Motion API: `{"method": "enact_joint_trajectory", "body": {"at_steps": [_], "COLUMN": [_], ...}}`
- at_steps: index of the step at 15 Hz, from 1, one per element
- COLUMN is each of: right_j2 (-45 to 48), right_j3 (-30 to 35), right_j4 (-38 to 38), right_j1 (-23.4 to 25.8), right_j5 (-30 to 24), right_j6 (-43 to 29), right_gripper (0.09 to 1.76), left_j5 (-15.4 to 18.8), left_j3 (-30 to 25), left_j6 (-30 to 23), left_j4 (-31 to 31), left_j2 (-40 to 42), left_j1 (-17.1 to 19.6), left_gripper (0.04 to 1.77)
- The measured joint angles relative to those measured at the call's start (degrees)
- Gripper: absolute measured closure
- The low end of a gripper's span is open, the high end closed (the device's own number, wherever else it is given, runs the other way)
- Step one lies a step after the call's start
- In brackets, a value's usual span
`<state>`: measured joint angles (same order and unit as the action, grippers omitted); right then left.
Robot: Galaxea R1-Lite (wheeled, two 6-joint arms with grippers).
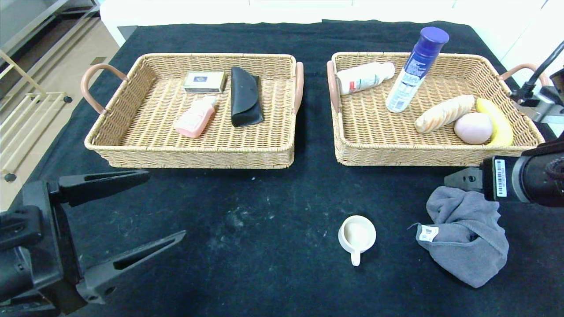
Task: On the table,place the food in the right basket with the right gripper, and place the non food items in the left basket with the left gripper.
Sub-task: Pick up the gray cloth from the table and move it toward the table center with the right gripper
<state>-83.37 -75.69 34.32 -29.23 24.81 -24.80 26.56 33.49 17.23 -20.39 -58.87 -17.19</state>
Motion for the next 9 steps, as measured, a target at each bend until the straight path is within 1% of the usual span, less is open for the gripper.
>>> {"method": "enact_joint_trajectory", "body": {"at_steps": [7, 9], "right_j2": [-1.1, -1.6], "right_j3": [5.1, 7.3], "right_j4": [-0.6, -2.3], "right_j1": [0.0, -0.1], "right_j5": [0.0, -0.5], "right_j6": [-4.4, -5.0], "right_gripper": [0.15, 0.15], "left_j5": [0.0, 0.0], "left_j3": [-0.2, -0.2], "left_j6": [0.0, 0.1], "left_j4": [0.0, 0.1], "left_j2": [0.2, 0.2], "left_j1": [-0.2, -0.2], "left_gripper": [0.09, 0.09]}}
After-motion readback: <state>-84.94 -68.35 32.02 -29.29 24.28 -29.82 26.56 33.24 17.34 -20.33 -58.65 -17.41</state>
